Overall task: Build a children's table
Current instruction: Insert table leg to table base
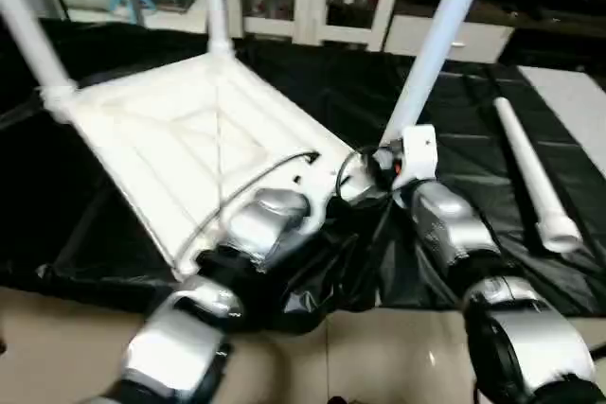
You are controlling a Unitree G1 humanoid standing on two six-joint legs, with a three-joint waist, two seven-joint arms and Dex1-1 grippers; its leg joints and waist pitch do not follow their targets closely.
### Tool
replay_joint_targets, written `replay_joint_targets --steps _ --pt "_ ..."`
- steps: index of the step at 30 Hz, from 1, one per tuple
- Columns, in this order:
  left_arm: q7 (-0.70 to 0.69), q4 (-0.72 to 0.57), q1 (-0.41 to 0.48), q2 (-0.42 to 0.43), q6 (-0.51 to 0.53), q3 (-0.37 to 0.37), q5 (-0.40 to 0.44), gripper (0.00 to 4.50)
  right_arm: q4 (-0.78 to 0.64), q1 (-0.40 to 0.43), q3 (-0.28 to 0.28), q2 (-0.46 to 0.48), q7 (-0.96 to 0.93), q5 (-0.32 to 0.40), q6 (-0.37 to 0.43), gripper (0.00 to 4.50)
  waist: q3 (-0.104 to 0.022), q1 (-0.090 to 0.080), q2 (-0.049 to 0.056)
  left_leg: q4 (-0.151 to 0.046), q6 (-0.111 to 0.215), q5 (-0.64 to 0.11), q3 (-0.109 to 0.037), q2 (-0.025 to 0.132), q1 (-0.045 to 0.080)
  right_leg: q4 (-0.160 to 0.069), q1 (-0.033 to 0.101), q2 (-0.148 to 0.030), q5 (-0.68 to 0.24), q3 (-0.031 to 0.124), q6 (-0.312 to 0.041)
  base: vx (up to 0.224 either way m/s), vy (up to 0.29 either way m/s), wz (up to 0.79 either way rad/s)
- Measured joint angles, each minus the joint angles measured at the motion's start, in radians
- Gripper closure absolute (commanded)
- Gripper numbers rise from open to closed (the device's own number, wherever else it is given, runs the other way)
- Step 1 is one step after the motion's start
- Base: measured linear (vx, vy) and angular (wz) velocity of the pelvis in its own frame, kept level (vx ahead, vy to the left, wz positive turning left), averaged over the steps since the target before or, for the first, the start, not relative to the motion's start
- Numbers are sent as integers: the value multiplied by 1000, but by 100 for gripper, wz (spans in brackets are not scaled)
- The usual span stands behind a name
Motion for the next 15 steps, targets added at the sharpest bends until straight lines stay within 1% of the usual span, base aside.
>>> replay_joint_targets --steps 2,3,4,5,7,8,9,10,11,12,15 --pt "-77 -33 6 36 0 -12 -3 450 -54 47 14 -24 76 11 18 82 0 15 0 0 5 4 2 3 0 12 -6 2 -5 2 1 74 -51 1" --pt "-107 -41 6 52 0 -12 -6 450 -73 56 17 -30 108 15 20 73 1 22 0 2 6 4 4 4 -2 23 -15 3 -13 6 -2 79 -46 -2" --pt "-123 -46 6 61 -7 -17 -6 450 -98 66 19 -39 133 25 32 55 1 25 0 2 6 4 4 4 -3 26 -17 3 -16 7 -3 65 -30 -3" --pt "-167 -56 6 90 -25 -30 -10 450 -152 94 28 -65 197 45 50 55 1 31 0 2 7 4 4 3 -1 29 -20 3 -19 7 -6 50 -17 1" --pt "-248 -64 8 140 -53 -47 -18 450 -230 147 47 -105 304 71 73 28 1 39 0 3 9 2 4 3 -3 36 -24 3 -22 9 -11 25 -8 1" --pt "-279 -65 11 157 -64 -50 -24 450 -251 162 52 -116 337 79 85 28 1 39 -1 5 10 2 5 3 -4 39 -26 3 -23 11 -13 0 0 0" --pt "-325 -70 13 191 -87 -56 -25 450 -305 191 69 -147 404 90 108 21 1 46 0 8 10 2 5 3 -7 40 -28 3 -23 11 -13 0 0 0" --pt "-360 -73 18 213 -103 -60 -29 450 -329 205 80 -170 446 91 120 21 1 50 0 10 10 2 5 4 -7 41 -28 3 -23 11 -13 0 0 0" --pt "-404 -81 25 236 -128 -68 -29 450 -376 228 103 -210 513 91 141 11 1 57 0 13 10 2 5 4 -8 41 -28 3 -23 11 -13 0 0 0" --pt "-432 -82 31 247 -139 -70 -32 450 -396 234 118 -229 554 92 153 11 1 60 0 15 10 2 5 4 -9 42 -28 3 -23 12 -13 0 0 0" --pt "-496 -90 31 267 -147 -91 -32 450 -481 268 137 -286 648 109 200 11 1 70 0 21 9 2 4 3 -9 42 -26 2 -20 14 -13 0 0 0"
